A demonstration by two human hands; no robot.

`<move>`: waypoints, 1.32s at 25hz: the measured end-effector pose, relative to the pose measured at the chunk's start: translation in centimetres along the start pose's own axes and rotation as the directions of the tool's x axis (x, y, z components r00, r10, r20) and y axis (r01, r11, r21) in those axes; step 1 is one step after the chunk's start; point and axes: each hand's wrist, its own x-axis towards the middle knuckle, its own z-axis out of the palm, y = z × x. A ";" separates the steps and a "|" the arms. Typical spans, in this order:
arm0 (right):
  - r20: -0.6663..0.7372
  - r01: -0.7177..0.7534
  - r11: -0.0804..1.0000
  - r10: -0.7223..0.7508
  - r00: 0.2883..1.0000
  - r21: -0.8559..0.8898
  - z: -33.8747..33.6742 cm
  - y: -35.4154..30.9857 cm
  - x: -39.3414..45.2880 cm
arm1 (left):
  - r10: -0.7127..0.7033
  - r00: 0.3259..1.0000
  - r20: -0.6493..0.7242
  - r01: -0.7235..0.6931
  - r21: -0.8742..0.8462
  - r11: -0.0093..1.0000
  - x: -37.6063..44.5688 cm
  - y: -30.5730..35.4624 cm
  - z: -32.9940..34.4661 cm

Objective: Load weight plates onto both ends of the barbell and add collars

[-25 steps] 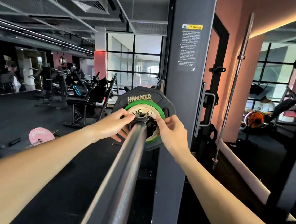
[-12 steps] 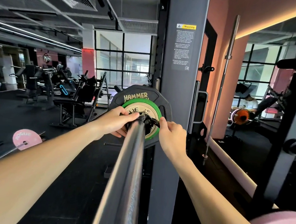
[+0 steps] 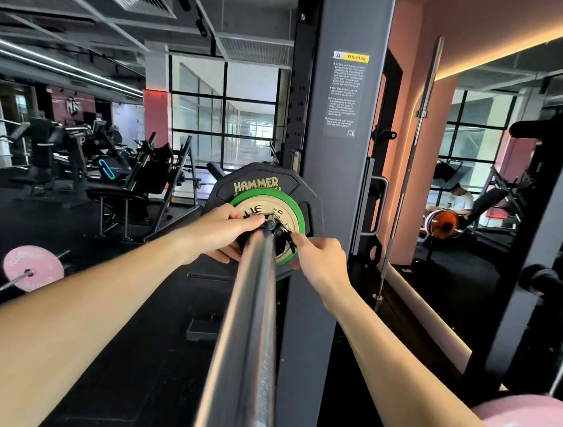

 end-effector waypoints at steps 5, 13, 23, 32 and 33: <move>0.232 0.064 0.970 -0.008 0.973 -0.235 -1.7 -1.8 -0.9 | 0.010 1.000 0.024 -0.010 0.007 1.000 -1.3 -0.8 0.6; 0.303 0.305 0.876 -0.195 0.933 -0.375 -2.5 -9.2 -2.7 | 0.048 0.998 -0.040 -0.033 0.314 0.949 -2.9 -1.6 -7.9; 0.569 0.575 0.780 -0.363 0.738 -0.248 1.2 -16.3 -10.7 | -0.016 0.979 -0.204 0.115 0.487 0.866 -17.5 -2.3 -16.2; 0.827 0.658 0.741 -0.283 0.486 -0.133 6.2 -19.2 -21.0 | -0.172 0.942 -0.287 0.317 0.601 0.733 -29.3 -5.6 -19.0; 0.844 0.672 0.731 -0.283 0.456 -0.118 7.3 -19.2 -21.8 | -0.182 0.936 -0.301 0.333 0.594 0.732 -30.2 -6.2 -19.7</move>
